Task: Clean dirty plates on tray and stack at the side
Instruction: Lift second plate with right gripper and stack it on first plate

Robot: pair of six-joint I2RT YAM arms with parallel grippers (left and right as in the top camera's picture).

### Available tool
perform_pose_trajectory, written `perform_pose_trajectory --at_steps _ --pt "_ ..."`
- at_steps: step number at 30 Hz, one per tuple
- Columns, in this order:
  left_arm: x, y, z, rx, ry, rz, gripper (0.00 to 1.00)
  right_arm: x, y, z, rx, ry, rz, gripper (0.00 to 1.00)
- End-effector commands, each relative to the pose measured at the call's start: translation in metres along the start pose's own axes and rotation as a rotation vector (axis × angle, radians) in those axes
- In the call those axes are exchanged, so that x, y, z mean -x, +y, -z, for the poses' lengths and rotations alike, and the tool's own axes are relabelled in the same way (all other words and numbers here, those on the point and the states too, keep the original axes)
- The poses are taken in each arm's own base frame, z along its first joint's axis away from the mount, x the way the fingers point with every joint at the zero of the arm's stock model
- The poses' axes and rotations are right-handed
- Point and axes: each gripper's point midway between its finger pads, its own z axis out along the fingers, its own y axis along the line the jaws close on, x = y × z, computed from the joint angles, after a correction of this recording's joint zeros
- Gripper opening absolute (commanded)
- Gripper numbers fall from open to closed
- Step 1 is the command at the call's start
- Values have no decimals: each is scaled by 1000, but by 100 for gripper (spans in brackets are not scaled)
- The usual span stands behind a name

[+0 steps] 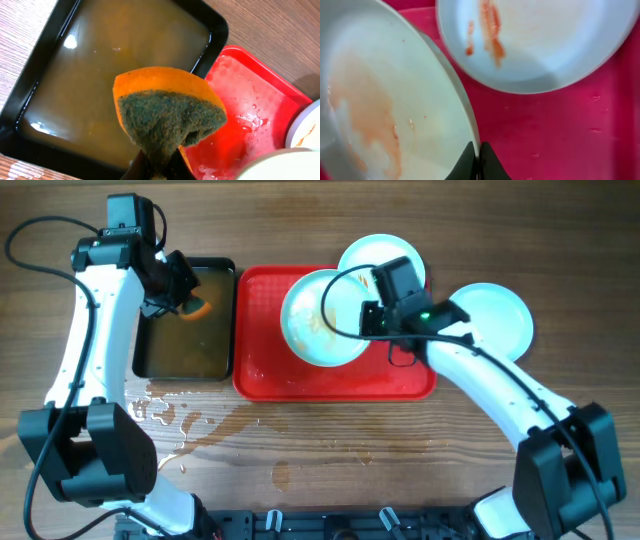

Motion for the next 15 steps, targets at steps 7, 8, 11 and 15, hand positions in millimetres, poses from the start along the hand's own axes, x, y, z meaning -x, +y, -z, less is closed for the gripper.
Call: perform_pose_trajectory --at_steps 7,8,11,15 --pt "-3 4 -16 21 36 -14 4 29 17 77 -616 -500 364 4" --pt "-4 4 -17 22 38 -14 4 31 23 85 -647 -540 393 4" --pt "-4 4 -17 22 38 -14 4 37 41 103 -681 -636 417 4" --pt "-4 4 -17 22 38 -14 4 41 46 105 -666 -661 402 4"
